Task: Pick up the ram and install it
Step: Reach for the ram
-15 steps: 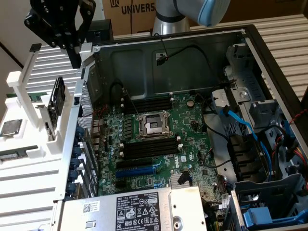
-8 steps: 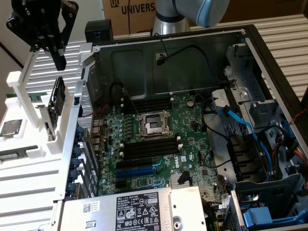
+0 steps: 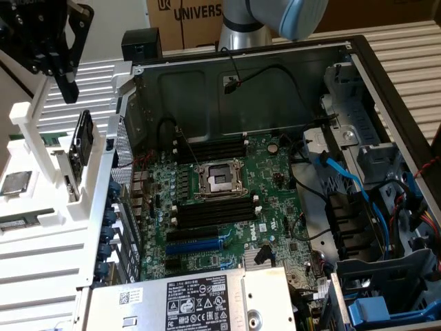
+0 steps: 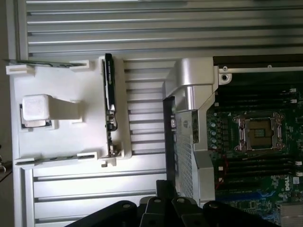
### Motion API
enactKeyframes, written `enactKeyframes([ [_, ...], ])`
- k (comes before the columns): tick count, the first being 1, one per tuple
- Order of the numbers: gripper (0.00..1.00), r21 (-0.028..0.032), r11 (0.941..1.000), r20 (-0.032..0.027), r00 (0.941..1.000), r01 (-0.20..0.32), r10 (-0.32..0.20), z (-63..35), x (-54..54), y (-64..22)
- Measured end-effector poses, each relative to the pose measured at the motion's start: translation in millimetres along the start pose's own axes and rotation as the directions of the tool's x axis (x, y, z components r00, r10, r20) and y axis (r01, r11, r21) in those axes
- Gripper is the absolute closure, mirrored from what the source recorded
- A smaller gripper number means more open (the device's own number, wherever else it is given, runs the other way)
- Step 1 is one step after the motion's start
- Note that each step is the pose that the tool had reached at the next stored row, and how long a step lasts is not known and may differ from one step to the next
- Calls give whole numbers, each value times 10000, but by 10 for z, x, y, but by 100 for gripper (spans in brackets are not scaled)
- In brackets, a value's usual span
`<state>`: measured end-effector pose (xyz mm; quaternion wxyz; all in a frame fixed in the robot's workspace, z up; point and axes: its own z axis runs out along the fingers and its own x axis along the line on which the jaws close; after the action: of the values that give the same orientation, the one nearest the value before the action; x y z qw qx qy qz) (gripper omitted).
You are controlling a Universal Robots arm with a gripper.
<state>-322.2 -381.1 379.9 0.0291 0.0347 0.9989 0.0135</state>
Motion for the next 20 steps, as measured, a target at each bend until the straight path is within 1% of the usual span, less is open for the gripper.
enactKeyframes([
  [1,90,0,10000,0,10000,-1,1,-2,33,-2],
  [20,90,0,10000,0,10000,0,0,-52,899,-62],
])
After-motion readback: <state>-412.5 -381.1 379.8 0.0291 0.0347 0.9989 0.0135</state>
